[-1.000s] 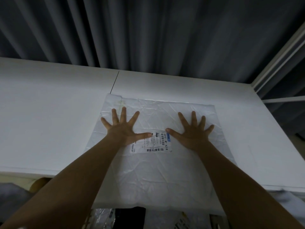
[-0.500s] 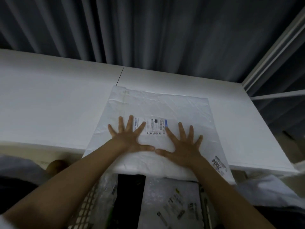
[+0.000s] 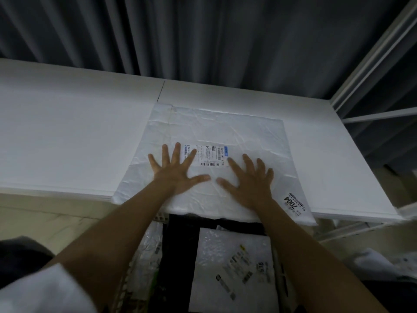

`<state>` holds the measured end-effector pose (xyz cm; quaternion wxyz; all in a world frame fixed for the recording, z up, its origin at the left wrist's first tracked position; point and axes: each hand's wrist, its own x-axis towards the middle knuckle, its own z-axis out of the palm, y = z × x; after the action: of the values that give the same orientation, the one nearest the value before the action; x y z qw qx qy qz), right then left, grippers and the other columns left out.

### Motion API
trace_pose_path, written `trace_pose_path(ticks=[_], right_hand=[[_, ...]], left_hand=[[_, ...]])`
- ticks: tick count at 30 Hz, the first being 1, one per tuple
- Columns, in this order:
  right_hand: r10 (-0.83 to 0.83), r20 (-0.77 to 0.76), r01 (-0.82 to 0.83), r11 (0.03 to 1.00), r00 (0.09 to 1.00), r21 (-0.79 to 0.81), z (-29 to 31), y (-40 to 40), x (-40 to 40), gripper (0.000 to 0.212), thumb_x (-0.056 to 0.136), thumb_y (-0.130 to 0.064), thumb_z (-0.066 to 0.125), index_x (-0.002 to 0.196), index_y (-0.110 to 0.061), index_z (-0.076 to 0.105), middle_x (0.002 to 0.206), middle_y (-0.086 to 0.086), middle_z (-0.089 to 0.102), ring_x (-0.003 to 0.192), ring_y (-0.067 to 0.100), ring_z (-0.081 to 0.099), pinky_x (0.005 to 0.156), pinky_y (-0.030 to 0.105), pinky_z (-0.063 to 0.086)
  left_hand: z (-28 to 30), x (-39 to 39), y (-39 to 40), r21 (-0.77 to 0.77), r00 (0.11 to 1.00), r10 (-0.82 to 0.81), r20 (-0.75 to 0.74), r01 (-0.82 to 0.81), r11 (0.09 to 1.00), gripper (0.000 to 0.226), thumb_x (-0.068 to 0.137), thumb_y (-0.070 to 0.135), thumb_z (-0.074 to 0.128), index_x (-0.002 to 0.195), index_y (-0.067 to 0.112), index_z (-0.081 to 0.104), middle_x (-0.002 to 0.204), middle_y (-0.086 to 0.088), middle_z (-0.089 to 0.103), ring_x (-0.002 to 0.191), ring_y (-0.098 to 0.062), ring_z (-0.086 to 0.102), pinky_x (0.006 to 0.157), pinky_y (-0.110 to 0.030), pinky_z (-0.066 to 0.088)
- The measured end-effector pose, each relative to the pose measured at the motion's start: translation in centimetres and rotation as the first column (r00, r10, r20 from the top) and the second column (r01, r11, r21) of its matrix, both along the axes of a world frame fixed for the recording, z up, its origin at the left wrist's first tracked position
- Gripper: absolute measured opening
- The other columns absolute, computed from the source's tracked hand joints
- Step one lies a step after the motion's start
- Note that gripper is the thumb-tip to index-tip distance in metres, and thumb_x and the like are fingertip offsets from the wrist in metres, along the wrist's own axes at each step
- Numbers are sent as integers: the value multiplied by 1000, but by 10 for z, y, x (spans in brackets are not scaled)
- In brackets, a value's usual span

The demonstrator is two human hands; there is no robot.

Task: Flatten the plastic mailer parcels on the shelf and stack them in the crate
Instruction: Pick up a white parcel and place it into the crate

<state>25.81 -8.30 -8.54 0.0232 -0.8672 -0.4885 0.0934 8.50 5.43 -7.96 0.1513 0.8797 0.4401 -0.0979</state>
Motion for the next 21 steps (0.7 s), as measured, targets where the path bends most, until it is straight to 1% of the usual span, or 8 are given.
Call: trace_pose_path(ticks=[2,3,5,7,10,12,17,21], right_hand=[[-141,65,129,979,988,156,3,-4,18,67,89,-71,32,147,-39,27,159,6,10,143,34,8,112,53,10],[-226,112,199,957,968,212,4,-7,28,63,92,-62,36,148,-34,29,159,10,12,143,36,10,111,52,13],[-389,120,357,907,913,222,6,-16,49,63,95,-55,36,151,-30,23,158,16,10,141,39,14,110,53,16],[-514,14,508,851,858,133,9,-26,61,64,96,-58,28,152,-30,14,157,18,12,136,41,23,108,53,20],[-493,37,491,870,869,50,5,-38,61,60,98,-55,23,152,-31,9,146,18,29,127,38,32,103,50,26],[-465,39,461,884,885,78,4,-47,51,57,100,-48,28,151,-29,13,140,19,35,123,37,34,101,48,29],[-514,-86,521,844,853,125,10,-86,20,51,98,-39,40,145,-24,28,134,20,34,122,38,32,101,50,29],[-445,-257,499,841,858,209,18,-135,-11,55,97,-35,45,147,-21,27,137,20,28,124,40,33,105,45,30]], left_hand=[[8,-2,10,-7,988,114,99,-114,993,92,74,88,14,149,40,-9,157,-5,-25,142,-32,-26,108,-63,-16],[11,-7,18,49,971,197,138,-205,978,85,83,80,17,151,35,-7,158,-8,-22,143,-33,-23,109,-61,-14],[15,-22,37,119,923,356,144,-373,920,76,94,64,21,153,22,-3,159,-15,-13,145,-36,-14,113,-59,-5],[16,-41,50,59,878,466,110,-473,879,72,99,53,27,152,12,1,158,-21,4,145,-40,4,114,-58,10],[15,-55,47,48,878,456,149,-467,883,59,100,39,37,145,6,20,144,-23,32,132,-42,29,104,-54,29],[16,-60,35,57,893,413,179,-428,902,49,99,30,39,139,5,28,135,-24,39,125,-42,35,99,-51,33],[26,-80,-3,-79,839,493,231,-489,869,46,97,28,46,134,5,31,131,-23,33,122,-43,33,97,-49,34],[30,-114,-45,-143,822,441,361,-419,897,49,97,24,48,138,7,27,129,-25,29,109,-48,45,87,-45,39]])
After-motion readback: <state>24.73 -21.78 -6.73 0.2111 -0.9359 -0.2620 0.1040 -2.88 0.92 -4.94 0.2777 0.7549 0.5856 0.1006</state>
